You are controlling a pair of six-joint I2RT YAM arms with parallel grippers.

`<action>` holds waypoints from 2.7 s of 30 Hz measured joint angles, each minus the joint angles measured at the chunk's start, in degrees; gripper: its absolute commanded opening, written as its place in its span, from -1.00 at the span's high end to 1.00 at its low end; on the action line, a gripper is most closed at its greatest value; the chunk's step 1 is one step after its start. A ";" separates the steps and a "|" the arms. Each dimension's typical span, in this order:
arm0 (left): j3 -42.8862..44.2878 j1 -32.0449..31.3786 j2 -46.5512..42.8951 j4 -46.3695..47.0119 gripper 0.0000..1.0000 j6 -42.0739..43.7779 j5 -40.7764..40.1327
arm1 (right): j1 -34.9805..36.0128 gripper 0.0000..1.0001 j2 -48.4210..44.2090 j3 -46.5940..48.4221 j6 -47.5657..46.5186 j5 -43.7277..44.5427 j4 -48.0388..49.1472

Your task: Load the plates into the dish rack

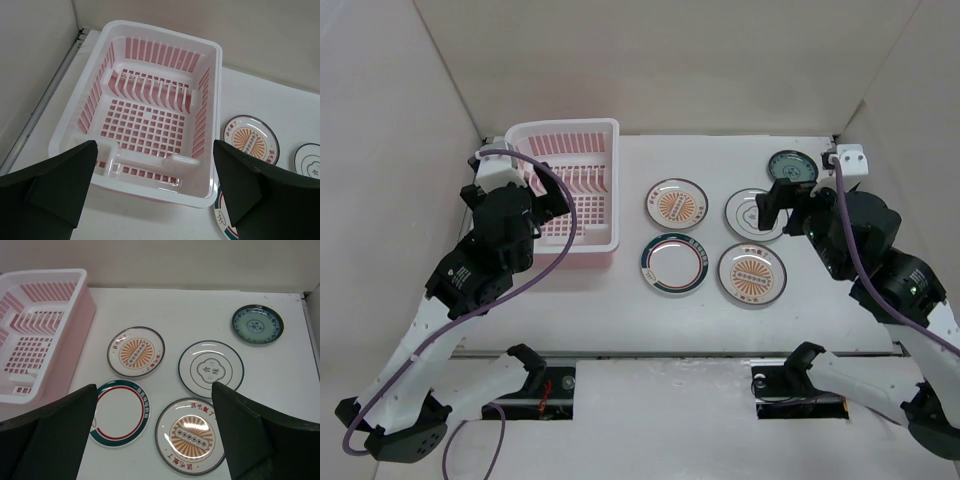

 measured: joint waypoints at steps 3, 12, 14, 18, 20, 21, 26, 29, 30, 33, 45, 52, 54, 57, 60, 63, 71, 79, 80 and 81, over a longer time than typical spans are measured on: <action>0.00 0.00 0.04 0.00 -1.00 -0.13 0.37 | 0.00 -1.00 0.37 -0.09 0.15 0.00 0.00; -0.33 0.00 0.07 0.24 -1.00 -0.59 1.29 | -0.22 -1.00 0.90 -1.70 0.42 0.20 0.87; -1.25 0.00 -0.02 0.55 -1.00 -0.61 2.10 | -1.38 -1.00 2.89 -1.79 0.74 -0.85 2.25; -3.10 0.00 0.39 1.03 -1.00 -0.94 4.72 | -8.20 -1.00 13.31 -1.75 2.19 -7.45 8.81; -3.69 0.00 0.72 1.57 -1.00 -1.11 6.25 | -13.99 -1.00 20.09 -2.29 3.17 -12.90 12.74; -3.89 0.00 0.81 1.86 -1.00 -1.22 6.93 | -17.27 -1.00 23.43 -2.86 3.85 -15.74 14.67; -6.19 0.00 0.72 4.13 -1.00 -1.31 9.20 | -35.39 -1.00 35.82 -4.02 7.54 -30.10 22.38; -7.48 0.00 0.72 4.76 -1.00 -1.20 10.23 | -44.57 -1.00 42.66 -3.58 9.40 -35.60 27.54; -7.74 0.00 0.72 4.90 -1.00 -1.09 10.64 | -46.60 -1.00 45.00 -3.39 9.66 -36.59 28.87; -8.63 0.00 0.70 5.79 -1.00 -0.85 11.80 | -49.77 -1.00 51.17 -3.17 10.25 -39.36 31.36; -10.29 0.00 0.70 7.82 -1.00 -0.11 16.72 | -57.72 -1.00 55.65 -3.50 14.78 -40.96 37.00; -10.71 0.00 0.33 7.93 -1.00 0.35 17.75 | -59.76 -1.00 61.92 -2.64 16.85 -40.85 38.77; -10.75 0.00 0.31 7.93 -1.00 0.48 17.99 | -60.17 -1.00 64.32 -2.54 17.14 -41.86 39.23; -10.84 0.00 0.39 7.96 -1.00 0.52 18.78 | -60.70 -0.98 66.10 -2.14 17.33 -42.49 39.36; -10.86 0.00 0.72 7.96 -1.00 0.55 19.34 | -60.94 -0.98 67.67 -0.11 17.42 -42.80 39.43; -10.93 0.00 0.92 7.96 -1.00 0.55 20.09 | -61.18 -0.98 69.46 3.45 17.44 -43.60 39.85; -10.93 0.00 0.94 8.02 -1.00 0.55 21.35 | -61.90 -0.92 74.34 8.33 17.33 -45.97 41.07; -10.93 0.00 1.11 8.07 -1.00 0.55 21.90 | -62.01 -0.89 80.11 16.72 17.31 -47.10 36.65; -10.95 0.00 1.25 8.07 -1.00 0.55 22.03 | -62.01 -0.89 80.52 17.53 17.31 -47.25 35.91; -10.93 0.00 1.38 8.07 -1.00 0.55 22.08 | -62.01 -0.87 80.76 18.12 17.29 -47.39 35.41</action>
